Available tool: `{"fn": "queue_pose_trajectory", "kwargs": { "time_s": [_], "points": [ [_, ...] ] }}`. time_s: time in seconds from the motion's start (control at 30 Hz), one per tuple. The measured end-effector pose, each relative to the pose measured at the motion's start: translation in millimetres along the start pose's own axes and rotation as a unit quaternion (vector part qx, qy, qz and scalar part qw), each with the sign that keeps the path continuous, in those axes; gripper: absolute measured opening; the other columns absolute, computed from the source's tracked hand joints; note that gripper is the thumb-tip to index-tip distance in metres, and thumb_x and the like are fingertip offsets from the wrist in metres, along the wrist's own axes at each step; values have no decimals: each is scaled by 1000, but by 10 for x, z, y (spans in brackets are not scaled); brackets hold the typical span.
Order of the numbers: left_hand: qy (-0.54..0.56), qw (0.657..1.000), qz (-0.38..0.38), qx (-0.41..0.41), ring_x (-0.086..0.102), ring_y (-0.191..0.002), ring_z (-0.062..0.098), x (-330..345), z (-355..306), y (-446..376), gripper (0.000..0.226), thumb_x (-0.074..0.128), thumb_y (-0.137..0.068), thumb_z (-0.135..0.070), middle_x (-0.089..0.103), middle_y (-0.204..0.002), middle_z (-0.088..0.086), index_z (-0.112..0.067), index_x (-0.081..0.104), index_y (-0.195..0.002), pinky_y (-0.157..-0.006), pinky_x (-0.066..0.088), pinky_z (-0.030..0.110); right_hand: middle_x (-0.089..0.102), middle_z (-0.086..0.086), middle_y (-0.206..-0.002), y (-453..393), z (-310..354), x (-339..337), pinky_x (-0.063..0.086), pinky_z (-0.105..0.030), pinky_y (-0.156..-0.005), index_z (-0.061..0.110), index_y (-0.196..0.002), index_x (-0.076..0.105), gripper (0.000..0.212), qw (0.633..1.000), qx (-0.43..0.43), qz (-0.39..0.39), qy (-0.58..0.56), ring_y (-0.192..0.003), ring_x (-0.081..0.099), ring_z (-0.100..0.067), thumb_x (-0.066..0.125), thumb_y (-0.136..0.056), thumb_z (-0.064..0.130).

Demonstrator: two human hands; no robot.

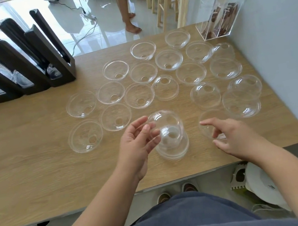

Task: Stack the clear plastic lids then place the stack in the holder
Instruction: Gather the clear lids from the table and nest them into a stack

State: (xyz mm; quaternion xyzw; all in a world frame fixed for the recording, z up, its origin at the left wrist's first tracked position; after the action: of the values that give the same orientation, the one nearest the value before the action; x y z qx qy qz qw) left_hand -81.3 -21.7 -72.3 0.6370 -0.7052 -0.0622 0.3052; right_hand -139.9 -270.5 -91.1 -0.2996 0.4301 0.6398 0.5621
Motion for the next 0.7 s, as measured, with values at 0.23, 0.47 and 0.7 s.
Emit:
{"fn": "queue_pose_trajectory", "kwargs": {
  "time_s": [0.23,0.47,0.7],
  "points": [
    [-110,993,-35,2,62,-71,11,-123,304,-166,14,50,-99,-7,67,-87,3,-16,60,-105,-66,54,25,65,17,-80,187,195,-402,41,-18,-66,41,-112,61,43,974,-17,-187,-122,-79,52,-9,71,-82,11],
    [-226,973,-24,48,60,-87,15,-191,452,-196,20,49,-99,-7,64,-97,1,-22,62,-102,-75,52,28,70,2,-75,145,309,-497,49,-17,-60,23,-107,61,29,767,32,-189,-612,-65,58,-9,63,-83,7],
    [-289,953,-27,85,63,-100,22,-208,464,-223,12,56,-84,-37,62,-111,2,-38,63,-95,-90,54,48,64,-9,-78,-74,408,179,49,-19,-56,9,-122,56,33,727,186,10,-661,-63,53,-13,54,-91,-4]
  ]
}}
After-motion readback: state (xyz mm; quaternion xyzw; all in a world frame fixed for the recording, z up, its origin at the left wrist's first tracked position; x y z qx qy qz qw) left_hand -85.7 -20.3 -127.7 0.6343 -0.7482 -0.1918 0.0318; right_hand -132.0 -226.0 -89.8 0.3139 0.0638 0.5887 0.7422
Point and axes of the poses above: each hand's wrist, its own y-axis away from the middle knuckle, its own x-axis out of the palm, z = x × y, the point moved 4 cm from there along -y, towards the middle knuckle
